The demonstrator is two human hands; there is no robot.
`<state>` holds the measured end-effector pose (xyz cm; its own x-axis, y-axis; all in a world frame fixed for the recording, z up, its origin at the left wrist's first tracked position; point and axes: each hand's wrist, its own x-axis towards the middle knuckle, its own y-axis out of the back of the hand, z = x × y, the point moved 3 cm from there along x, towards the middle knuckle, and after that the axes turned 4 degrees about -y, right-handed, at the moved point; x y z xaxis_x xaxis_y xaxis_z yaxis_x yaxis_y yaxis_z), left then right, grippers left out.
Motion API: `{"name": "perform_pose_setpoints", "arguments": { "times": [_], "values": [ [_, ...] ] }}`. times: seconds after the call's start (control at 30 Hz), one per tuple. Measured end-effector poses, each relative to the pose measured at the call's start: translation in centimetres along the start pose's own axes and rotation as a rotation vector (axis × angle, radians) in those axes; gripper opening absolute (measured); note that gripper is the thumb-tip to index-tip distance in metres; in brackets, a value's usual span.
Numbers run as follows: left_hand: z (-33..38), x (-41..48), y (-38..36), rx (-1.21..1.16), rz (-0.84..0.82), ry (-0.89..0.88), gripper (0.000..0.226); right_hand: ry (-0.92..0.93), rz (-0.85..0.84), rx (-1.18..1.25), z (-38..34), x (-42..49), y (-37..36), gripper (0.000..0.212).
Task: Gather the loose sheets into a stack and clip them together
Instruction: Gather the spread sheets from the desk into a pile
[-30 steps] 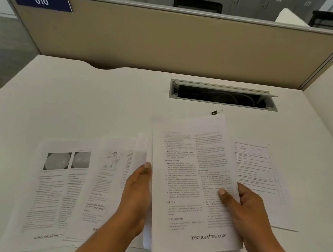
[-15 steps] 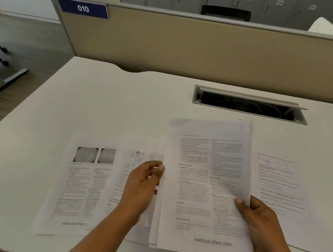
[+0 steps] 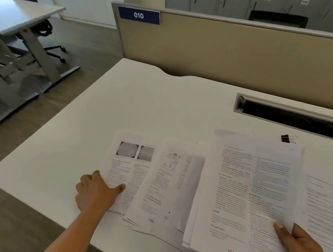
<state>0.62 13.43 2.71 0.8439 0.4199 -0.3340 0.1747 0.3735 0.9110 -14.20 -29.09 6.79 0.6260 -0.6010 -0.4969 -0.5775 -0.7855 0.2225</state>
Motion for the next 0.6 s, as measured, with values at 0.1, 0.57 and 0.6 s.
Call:
{"name": "perform_pose_setpoints", "arguments": {
  "times": [0.1, 0.57, 0.6],
  "values": [
    [0.3, 0.4, -0.2, -0.159, -0.001, 0.019, 0.103, -0.011, -0.013, 0.041, -0.2, 0.0, -0.4, 0.008],
    [1.6, 1.3, 2.0, -0.474, 0.058, -0.181, 0.023, 0.015, -0.051, 0.058, -0.6, -0.3, -0.5, 0.018],
    [1.5, 1.2, 2.9, -0.488, 0.080, -0.195, 0.021, 0.020, -0.044, 0.053, -0.6, -0.3, -0.4, 0.020]
  ]
}}
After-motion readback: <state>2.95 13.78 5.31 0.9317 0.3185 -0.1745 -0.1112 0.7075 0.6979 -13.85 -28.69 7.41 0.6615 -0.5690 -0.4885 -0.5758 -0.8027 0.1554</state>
